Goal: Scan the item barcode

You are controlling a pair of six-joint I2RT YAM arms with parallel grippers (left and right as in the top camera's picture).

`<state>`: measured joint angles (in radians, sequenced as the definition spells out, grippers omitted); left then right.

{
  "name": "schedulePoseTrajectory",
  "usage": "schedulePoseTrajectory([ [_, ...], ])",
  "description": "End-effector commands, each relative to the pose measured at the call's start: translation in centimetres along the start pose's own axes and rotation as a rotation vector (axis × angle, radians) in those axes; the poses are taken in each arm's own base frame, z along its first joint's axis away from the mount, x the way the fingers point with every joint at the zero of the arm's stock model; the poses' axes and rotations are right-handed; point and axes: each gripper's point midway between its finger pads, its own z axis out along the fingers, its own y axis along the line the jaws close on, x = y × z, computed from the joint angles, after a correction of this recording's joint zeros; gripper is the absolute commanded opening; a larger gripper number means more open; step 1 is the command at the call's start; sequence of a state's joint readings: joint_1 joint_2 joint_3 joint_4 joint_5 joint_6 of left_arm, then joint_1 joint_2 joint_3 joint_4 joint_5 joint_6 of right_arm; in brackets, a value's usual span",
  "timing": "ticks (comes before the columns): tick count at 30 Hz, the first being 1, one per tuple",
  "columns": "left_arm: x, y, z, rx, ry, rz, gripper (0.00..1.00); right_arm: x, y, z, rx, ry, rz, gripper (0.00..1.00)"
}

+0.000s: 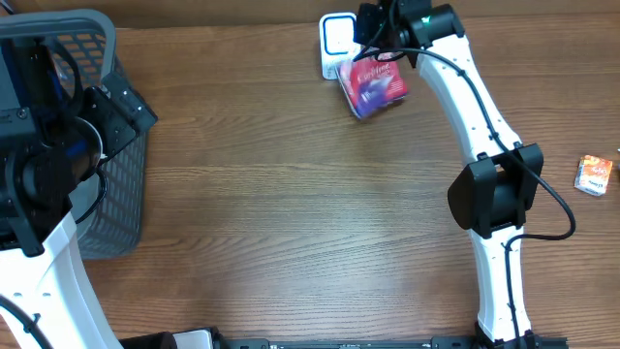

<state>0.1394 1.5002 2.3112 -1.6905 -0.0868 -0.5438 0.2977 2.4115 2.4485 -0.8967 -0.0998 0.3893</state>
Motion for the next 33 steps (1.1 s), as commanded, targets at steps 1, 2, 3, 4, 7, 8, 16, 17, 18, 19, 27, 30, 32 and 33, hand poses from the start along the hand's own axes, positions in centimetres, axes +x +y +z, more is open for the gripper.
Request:
schedulePoseTrajectory([
  [1,-0.2,0.0,0.0,0.001,-0.005,0.012,1.0,-3.7,-1.2,-5.6,0.017,-0.085,0.026,0.04],
  [2,-0.2,0.0,0.0,0.001,-0.005,0.012,1.0,-3.8,-1.6,-6.7,0.026,-0.083,0.021,0.04],
  [3,-0.2,0.0,0.0,0.001,-0.005,0.012,1.0,-3.9,-1.9,-7.5,0.035,-0.079,0.01,0.04],
  [4,-0.2,0.0,0.0,0.001,-0.005,0.012,1.0,-3.9,-2.3,-8.4,0.047,-0.073,-0.004,0.04],
  [7,-0.2,0.0,0.0,0.001,-0.005,0.012,1.0,-3.3,-4.0,-10.1,0.101,-0.036,-0.012,0.33],
  [8,-0.2,0.0,0.0,0.001,-0.005,0.012,1.0,-2.8,-4.7,-10.2,0.114,-0.014,-0.003,0.38],
  [16,-0.2,0.0,0.0,0.001,-0.005,0.012,1.0,1.4,-6.6,-5.8,0.164,0.14,-0.021,0.87],
  [17,-0.2,0.0,0.0,0.001,-0.005,0.012,1.0,2.0,-6.7,-4.9,0.168,0.158,-0.022,0.88],
  [18,-0.2,0.0,0.0,0.001,-0.005,0.012,1.0,2.7,-6.8,-3.8,0.172,0.176,-0.024,0.89],
  [19,-0.2,0.0,0.0,0.001,-0.005,0.012,1.0,3.8,-7.3,-2.2,0.181,0.205,-0.023,0.9],
  [27,-0.2,0.0,0.0,0.001,-0.005,0.012,1.0,8.5,-10.4,3.7,0.223,0.335,-0.042,0.95],
  [30,-0.2,0.0,0.0,0.001,-0.005,0.012,1.0,9.9,-11.3,5.2,0.228,0.372,-0.071,0.95],
  [32,-0.2,0.0,0.0,0.001,-0.005,0.012,1.0,10.9,-12.1,6.2,0.24,0.398,-0.073,0.94],
  [33,-0.2,0.0,0.0,0.001,-0.005,0.012,1.0,11.3,-12.3,6.5,0.244,0.409,-0.071,0.92],
])
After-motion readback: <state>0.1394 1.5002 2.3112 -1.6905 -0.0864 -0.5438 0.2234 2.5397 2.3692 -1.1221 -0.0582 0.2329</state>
